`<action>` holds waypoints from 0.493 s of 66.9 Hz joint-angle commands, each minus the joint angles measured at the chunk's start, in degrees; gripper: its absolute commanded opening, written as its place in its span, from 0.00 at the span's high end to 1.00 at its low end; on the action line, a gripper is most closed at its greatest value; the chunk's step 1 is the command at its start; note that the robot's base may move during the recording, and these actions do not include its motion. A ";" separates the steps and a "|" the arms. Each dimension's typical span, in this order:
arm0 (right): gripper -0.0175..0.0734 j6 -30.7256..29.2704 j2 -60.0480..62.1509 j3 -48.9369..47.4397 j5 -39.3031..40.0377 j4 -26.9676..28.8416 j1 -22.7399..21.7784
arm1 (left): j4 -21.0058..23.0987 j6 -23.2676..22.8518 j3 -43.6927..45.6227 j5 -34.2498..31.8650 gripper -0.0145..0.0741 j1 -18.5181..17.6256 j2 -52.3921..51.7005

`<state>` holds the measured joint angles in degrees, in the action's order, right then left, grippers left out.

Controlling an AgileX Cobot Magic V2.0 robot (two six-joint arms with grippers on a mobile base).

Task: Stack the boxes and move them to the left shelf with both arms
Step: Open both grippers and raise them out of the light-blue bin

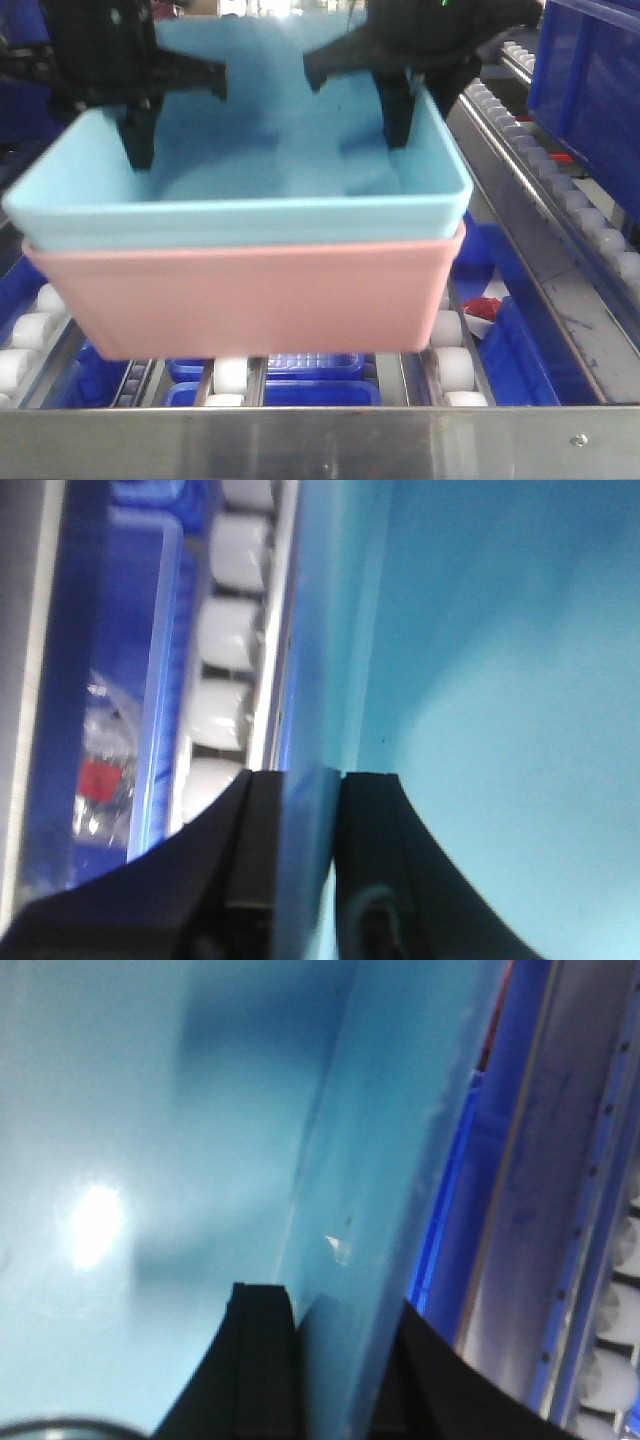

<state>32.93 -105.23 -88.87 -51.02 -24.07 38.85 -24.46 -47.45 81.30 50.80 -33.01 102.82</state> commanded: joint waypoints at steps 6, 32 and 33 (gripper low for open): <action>0.75 -1.58 1.62 -2.86 3.07 -1.09 0.65 | -3.70 -1.38 2.20 -2.01 0.84 0.06 -0.74; 0.72 -1.58 1.22 -2.86 2.14 -1.02 0.65 | -0.57 2.08 2.30 -0.41 0.83 0.06 -0.57; 0.70 -1.58 1.22 -2.86 1.98 -1.02 0.65 | -0.44 2.43 2.30 -0.41 0.83 0.06 -0.57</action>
<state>32.84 -107.23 -89.61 -51.03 -23.95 38.85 -22.54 -45.89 81.79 53.41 -33.01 104.06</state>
